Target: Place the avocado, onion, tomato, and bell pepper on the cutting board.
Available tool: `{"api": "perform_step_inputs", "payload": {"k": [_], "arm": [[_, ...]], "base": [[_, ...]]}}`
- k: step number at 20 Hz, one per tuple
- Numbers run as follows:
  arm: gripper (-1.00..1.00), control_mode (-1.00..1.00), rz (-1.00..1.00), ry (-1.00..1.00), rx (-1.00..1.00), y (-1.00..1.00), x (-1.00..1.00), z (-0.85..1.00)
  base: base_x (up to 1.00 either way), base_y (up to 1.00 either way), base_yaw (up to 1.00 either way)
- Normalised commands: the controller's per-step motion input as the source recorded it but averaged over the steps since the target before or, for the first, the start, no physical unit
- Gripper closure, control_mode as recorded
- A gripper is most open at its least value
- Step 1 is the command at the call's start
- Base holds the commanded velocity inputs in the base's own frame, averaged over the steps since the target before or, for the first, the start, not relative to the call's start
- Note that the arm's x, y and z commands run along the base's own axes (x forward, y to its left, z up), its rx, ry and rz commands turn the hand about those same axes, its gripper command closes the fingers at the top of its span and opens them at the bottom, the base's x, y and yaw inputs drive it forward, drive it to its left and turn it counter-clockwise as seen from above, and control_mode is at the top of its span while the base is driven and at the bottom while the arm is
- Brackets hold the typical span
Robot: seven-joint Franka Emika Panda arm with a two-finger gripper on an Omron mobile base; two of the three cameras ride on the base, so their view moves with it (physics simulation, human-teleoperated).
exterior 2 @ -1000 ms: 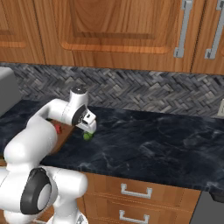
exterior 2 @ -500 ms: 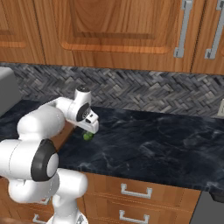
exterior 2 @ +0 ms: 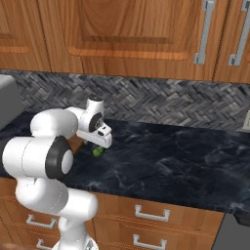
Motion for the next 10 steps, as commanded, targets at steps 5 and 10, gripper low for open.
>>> {"api": "perform_step_inputs", "payload": {"k": [5, 10], "arm": [[-1.0, -1.0, 0.03, 0.01, -0.06, 0.0, 0.08, -0.22], [-1.0, -1.0, 0.01, 0.0, -0.06, 0.03, 0.0, -0.19]], "base": [[0.0, 0.0, 0.0], [0.0, 0.0, 0.0]]}}
